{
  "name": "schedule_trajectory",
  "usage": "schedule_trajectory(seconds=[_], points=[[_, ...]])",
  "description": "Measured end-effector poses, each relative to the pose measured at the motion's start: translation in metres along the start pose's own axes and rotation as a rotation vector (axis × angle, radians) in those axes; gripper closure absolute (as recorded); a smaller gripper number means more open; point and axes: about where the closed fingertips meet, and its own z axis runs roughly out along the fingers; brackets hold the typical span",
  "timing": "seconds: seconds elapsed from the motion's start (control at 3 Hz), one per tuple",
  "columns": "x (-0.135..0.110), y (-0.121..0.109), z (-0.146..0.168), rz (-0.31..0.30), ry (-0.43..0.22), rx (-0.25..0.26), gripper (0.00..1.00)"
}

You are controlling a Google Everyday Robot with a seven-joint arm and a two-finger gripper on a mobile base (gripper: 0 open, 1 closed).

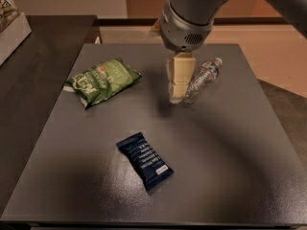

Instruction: Pick green jalapeno chip bag

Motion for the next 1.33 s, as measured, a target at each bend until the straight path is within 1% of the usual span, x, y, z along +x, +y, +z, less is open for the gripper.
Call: schedule_trajectory(seconds=[0.33,0.67,1.0,1.33], points=[[-0.03,-0.018,0.031,-0.093,-0.017,-0.019,0.0],[-0.055,-0.04,0.058,-0.168,-0.018,-0.034,0.0],[-0.07,-0.061,0.079,-0.215,-0.009,-0.037,0.0],[-0.078,-0.083,0.103,-0.237,0.017,-0.061,0.0]])
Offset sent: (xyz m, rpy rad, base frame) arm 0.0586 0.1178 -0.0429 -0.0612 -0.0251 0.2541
